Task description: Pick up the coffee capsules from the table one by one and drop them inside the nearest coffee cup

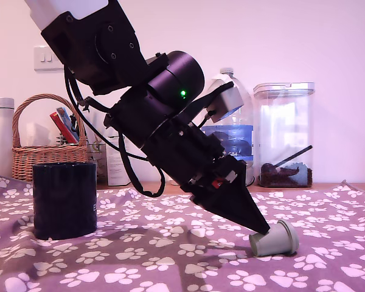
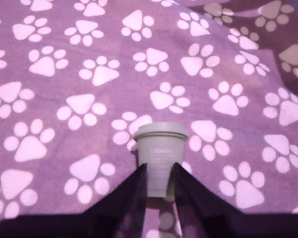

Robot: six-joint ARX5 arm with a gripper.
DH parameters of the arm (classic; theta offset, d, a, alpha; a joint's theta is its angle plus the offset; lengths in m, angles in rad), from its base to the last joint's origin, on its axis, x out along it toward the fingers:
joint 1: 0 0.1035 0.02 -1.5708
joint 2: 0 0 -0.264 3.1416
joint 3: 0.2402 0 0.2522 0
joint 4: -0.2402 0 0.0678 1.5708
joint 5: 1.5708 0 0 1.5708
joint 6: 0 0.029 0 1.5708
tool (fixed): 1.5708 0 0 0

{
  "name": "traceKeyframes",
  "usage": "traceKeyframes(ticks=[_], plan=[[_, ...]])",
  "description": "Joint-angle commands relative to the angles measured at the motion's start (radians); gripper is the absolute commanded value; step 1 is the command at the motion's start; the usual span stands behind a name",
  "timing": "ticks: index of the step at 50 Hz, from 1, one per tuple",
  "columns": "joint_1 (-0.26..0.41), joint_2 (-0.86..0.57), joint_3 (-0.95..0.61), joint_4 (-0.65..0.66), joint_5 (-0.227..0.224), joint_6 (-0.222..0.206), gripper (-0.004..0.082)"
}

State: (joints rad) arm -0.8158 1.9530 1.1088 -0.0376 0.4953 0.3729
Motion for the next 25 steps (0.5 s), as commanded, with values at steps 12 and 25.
traceKeyframes(ticks=[12, 25], plan=[[-0.029, -0.027, -0.019, 0.072, 0.066, -0.052, 0.0405], [0.006, -0.132, -0.170, 0.264, 0.077, -0.053, 0.0502]])
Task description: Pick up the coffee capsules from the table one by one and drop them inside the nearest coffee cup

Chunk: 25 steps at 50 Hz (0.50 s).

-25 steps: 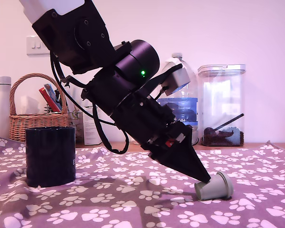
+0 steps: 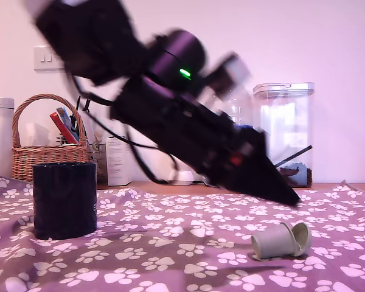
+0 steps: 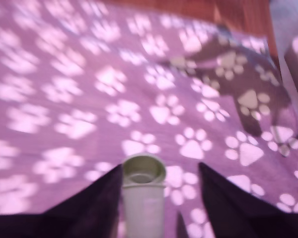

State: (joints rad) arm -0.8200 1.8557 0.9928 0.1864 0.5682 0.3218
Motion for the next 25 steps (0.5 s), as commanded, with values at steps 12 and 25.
traceKeyframes(ticks=[12, 25], plan=[[0.037, -0.077, -0.272, 0.365, -0.001, -0.072, 0.0592], [0.031, -0.063, -0.347, 0.467, -0.023, -0.118, 0.0592]])
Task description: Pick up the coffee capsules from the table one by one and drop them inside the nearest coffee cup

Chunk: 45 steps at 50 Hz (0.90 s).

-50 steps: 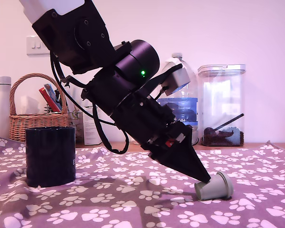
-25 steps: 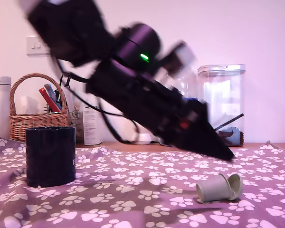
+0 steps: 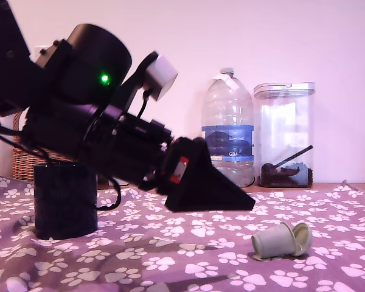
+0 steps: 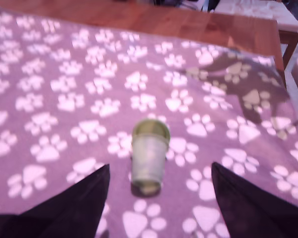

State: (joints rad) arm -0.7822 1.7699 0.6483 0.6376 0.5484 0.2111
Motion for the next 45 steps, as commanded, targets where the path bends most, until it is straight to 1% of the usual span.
traceKeyframes(ticks=[1, 3, 9, 10, 11, 13, 21, 28, 35, 36, 45], plan=[[-0.008, 0.026, -0.002, 0.018, -0.007, -0.013, 0.0592], [-0.011, 0.036, -0.002, 0.026, -0.010, -0.015, 0.0592], [-0.030, 0.083, -0.002, 0.066, -0.012, -0.050, 0.0591], [-0.032, 0.092, -0.002, 0.074, -0.014, -0.050, 0.0591], [-0.034, 0.100, -0.002, 0.080, -0.018, -0.065, 0.0591], [-0.040, 0.115, -0.002, 0.093, -0.031, -0.074, 0.0591], [-0.051, 0.123, -0.001, 0.114, -0.085, -0.077, 0.0591], [-0.052, 0.128, 0.003, 0.130, -0.109, -0.085, 0.0591], [-0.058, 0.154, 0.024, 0.145, -0.113, -0.094, 0.0591], [-0.058, 0.156, 0.029, 0.144, -0.113, -0.102, 0.0591], [-0.065, 0.171, 0.066, 0.132, -0.113, -0.108, 0.0591]])
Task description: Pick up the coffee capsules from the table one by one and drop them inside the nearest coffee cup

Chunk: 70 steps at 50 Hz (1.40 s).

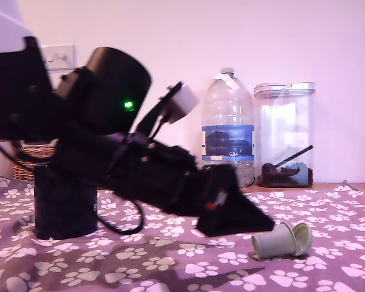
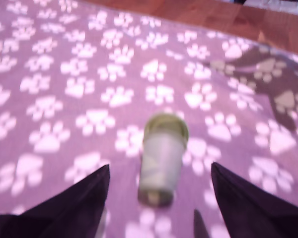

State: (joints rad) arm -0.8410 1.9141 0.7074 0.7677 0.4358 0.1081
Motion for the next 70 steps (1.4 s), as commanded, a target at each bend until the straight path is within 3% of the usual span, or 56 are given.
traceKeyframes(ticks=[1, 41, 54, 70], plan=[[-0.006, 0.028, 0.011, -0.002, 0.000, -0.005, 0.0591], [-0.019, 0.122, 0.161, -0.226, 0.001, -0.007, 0.0577], [-0.024, 0.122, 0.165, -0.252, 0.000, -0.002, 0.0351], [-0.028, 0.122, 0.165, -0.248, 0.001, 0.015, 0.0184]])
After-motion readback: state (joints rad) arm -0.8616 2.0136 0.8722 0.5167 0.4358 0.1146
